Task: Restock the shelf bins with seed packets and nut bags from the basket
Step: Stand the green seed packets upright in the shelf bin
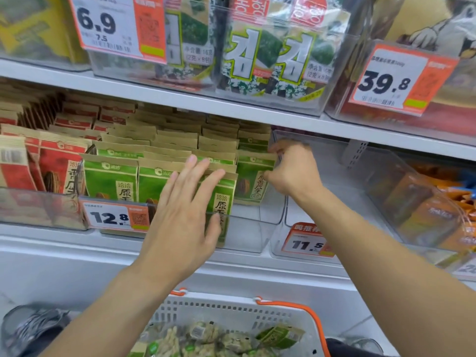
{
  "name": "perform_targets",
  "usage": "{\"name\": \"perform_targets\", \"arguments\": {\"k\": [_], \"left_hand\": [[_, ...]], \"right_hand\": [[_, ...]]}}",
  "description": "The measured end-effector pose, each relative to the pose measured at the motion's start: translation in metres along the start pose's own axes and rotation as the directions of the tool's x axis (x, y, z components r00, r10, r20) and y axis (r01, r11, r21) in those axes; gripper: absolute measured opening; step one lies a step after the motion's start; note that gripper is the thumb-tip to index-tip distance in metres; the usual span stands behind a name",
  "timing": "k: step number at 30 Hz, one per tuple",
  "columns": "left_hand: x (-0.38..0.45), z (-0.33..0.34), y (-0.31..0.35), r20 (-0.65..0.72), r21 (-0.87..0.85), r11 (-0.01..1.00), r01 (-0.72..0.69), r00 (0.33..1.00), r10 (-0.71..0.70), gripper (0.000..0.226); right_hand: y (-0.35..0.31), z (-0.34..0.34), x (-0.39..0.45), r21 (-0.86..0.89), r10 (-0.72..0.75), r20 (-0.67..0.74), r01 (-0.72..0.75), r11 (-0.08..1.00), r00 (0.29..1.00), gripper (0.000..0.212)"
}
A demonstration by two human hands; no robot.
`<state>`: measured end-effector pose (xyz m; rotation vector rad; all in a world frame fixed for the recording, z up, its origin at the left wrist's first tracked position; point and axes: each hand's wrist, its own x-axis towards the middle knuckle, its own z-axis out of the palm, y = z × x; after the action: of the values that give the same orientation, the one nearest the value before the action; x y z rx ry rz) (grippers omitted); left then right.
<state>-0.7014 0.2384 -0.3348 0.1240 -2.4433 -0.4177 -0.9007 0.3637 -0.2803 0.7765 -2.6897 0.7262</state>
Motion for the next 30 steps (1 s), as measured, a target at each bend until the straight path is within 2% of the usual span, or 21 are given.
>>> {"name": "perform_targets", "arguments": {"k": [4,7,10,14,17,19,21,23,26,28,30], "left_hand": [[0.002,0.003,0.001,-0.006,0.000,1.000,0.020,1.000,-0.020,0.065],[0.002,0.007,0.003,-0.017,-0.002,0.999,0.035,0.999,-0.035,0.065],[0.002,0.009,0.005,-0.041,0.004,0.999,0.035,0.999,-0.035,0.066],[0.001,0.013,0.009,-0.099,0.001,0.999,0.050,0.994,-0.049,0.066],[-0.002,0.012,0.017,-0.240,-0.065,0.997,0.035,0.969,-0.050,0.054],[-0.006,0.009,0.021,-0.372,-0.094,0.996,-0.008,0.928,-0.028,0.039],[-0.013,0.007,0.024,-0.413,-0.129,0.990,-0.049,0.911,-0.009,0.027],[-0.026,0.010,0.024,-0.316,-0.220,0.975,-0.034,0.948,-0.038,0.019],[-0.061,0.027,0.019,-0.030,-0.287,0.949,0.129,0.989,-0.143,0.015],[-0.094,0.043,0.009,0.179,-0.249,0.941,0.229,0.966,-0.188,0.012],[-0.130,0.055,-0.009,0.340,-0.172,0.940,0.296,0.913,-0.225,0.018]], "right_hand": [[-0.010,0.001,0.025,-0.149,0.043,0.109,-0.027,0.988,0.993,0.057],[-0.012,0.004,0.033,-0.203,0.047,0.115,-0.023,0.979,0.992,0.053],[-0.010,0.009,0.035,-0.202,0.052,0.075,-0.036,0.979,0.996,0.052],[-0.010,0.005,0.024,-0.102,0.038,0.037,-0.034,0.994,0.999,0.067],[-0.007,-0.004,-0.012,-0.016,0.041,-0.055,-0.042,0.999,0.998,0.063],[-0.003,-0.006,-0.048,0.022,-0.061,-0.179,0.066,0.998,0.982,0.051],[0.002,-0.006,-0.089,0.132,-0.158,-0.287,0.202,0.970,0.945,0.037],[0.007,-0.001,-0.127,0.195,-0.219,-0.324,0.291,0.936,0.920,0.027],[0.017,0.012,-0.177,0.118,-0.388,-0.267,0.430,0.895,0.882,0.016],[0.028,0.022,-0.200,0.080,-0.475,-0.210,0.499,0.863,0.855,0.013],[0.039,0.029,-0.217,0.076,-0.501,-0.175,0.519,0.851,0.848,0.013]]}}
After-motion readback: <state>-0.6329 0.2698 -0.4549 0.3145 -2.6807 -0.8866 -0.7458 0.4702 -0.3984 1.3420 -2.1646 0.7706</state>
